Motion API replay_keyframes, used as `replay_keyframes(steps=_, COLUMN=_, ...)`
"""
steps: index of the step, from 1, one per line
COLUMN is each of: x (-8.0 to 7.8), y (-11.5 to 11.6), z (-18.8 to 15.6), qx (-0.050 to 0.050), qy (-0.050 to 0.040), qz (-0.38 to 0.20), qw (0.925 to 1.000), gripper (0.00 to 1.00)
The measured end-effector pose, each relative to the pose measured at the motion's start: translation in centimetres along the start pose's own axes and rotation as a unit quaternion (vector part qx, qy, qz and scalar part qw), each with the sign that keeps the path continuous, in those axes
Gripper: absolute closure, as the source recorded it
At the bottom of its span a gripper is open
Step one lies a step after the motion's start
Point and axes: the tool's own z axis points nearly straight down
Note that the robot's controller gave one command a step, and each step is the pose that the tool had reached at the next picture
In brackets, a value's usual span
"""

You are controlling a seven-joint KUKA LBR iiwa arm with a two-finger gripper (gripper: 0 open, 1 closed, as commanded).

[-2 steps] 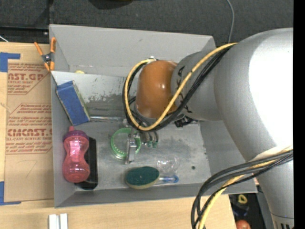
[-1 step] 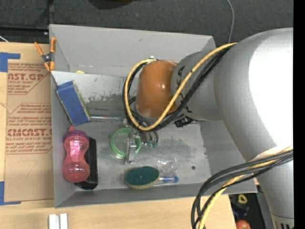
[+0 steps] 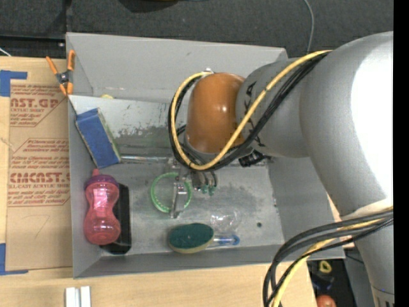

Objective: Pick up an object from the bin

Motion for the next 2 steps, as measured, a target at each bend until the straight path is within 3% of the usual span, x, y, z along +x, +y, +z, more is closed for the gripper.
replay_keyframes(steps=2, x=0.0, y=0.1, z=-7.2, qx=-0.001, qy=-0.0018, qz=0.000, qw=1.0000, gripper=1.00)
